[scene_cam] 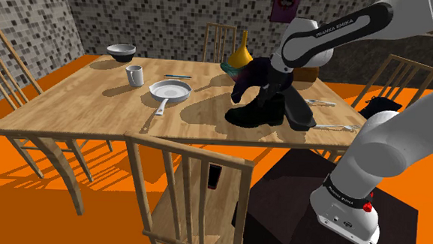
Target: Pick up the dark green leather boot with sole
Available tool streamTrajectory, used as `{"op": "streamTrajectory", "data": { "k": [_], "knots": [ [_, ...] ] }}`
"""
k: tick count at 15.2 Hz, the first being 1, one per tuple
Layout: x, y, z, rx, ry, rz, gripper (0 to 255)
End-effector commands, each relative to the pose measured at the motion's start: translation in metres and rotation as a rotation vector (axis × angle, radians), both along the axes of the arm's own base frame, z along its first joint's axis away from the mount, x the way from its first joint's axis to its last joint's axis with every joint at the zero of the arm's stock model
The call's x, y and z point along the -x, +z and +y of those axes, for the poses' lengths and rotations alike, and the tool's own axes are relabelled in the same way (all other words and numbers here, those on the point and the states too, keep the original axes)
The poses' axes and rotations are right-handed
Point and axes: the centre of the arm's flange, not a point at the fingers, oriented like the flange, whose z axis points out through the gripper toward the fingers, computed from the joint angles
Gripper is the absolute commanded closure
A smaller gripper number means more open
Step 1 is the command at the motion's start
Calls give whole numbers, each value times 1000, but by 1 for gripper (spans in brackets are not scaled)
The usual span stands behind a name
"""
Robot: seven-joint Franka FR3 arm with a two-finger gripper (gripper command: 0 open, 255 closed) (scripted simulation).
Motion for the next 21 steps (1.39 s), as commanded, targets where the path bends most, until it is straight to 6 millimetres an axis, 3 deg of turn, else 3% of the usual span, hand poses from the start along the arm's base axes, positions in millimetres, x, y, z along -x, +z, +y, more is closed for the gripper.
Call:
{"op": "streamTrajectory", "data": {
  "k": [1, 4, 19, 21],
  "knots": [
    [0, -1, 0, 0, 1, 1, 255],
    [1, 0, 0, 0, 1, 1, 255],
    [1, 79, 0, 0, 1, 1, 255],
    [1, 80, 0, 0, 1, 1, 255]
  ]
}}
